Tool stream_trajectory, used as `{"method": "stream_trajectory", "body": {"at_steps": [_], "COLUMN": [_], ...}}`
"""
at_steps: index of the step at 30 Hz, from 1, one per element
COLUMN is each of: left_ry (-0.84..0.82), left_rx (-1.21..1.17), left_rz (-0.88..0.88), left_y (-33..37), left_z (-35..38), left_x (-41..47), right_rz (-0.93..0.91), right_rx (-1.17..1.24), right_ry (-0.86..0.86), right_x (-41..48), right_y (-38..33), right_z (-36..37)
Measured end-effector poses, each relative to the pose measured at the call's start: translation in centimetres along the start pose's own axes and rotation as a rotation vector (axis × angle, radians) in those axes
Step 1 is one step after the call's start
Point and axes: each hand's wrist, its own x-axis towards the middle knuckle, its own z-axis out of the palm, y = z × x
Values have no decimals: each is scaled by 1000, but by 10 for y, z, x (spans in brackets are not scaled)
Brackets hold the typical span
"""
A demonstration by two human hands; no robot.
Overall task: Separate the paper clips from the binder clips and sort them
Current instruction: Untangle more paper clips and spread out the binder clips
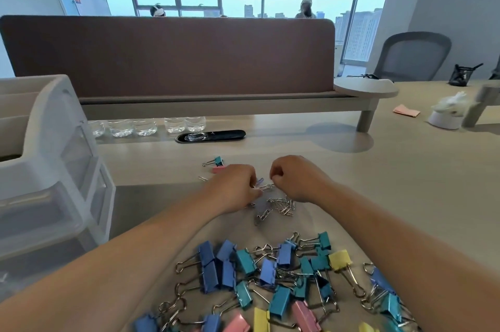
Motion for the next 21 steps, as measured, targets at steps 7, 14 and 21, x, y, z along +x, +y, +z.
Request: {"method": "stream_trajectory", "body": {"at_steps": [7, 14, 21], "left_ry": [94, 64, 39], "left_rx": [-72, 2, 37], "left_rz": [-145, -206, -286], "left_y": [-36, -54, -62], "left_z": [-26, -42, -46], "left_x": [-14, -32, -41], "right_rz": [-36, -130, -137], "right_rx": [4, -94, -222], "right_ry": [-26, -48, -106], "right_x": [20, 39, 47], "right_y": [-22, -45, -64], "right_z": [13, 24, 32]}}
